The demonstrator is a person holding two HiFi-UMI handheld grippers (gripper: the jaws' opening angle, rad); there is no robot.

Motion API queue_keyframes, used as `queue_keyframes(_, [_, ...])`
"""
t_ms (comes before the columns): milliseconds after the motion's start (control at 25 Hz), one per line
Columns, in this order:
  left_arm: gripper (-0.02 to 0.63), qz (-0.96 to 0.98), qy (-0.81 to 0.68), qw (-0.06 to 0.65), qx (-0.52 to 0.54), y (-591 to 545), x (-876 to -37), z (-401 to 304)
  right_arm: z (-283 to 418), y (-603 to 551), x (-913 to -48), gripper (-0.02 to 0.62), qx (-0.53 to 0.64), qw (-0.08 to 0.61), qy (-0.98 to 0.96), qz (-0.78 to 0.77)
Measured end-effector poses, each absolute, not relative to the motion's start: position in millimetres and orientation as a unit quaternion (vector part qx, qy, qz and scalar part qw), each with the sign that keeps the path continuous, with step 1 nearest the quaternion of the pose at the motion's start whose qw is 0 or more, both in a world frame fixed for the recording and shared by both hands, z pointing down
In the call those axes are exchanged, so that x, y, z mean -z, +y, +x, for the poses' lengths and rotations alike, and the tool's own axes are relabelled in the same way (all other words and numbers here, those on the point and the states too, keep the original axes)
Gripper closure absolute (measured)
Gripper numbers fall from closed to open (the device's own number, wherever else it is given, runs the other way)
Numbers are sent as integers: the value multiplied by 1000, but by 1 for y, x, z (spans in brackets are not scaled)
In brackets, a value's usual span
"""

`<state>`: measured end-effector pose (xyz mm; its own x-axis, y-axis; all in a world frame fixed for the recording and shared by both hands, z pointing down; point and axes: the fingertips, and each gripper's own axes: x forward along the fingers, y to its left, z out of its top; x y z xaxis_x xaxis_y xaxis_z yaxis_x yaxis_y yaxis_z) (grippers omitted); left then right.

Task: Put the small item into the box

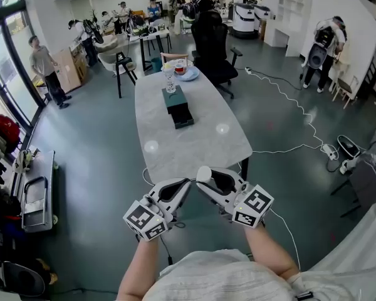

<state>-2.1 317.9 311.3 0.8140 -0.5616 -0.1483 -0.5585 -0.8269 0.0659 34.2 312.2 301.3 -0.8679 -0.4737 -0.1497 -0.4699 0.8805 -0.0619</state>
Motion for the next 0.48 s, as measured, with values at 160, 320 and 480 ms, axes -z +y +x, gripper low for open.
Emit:
queue_keyframes(160, [586,952,-294,9,82,317,-309,-8,29,310,-299,402,12,81,966,-245])
queue_keyframes(320, [586,951,-297,11,83,314,-312,-13,27,308,-295,402,13,99,965,-243])
queue_keyframes(480, [586,951,-296,12,86,313,-312,-19,22,307,-293,402,16,104,964,-243])
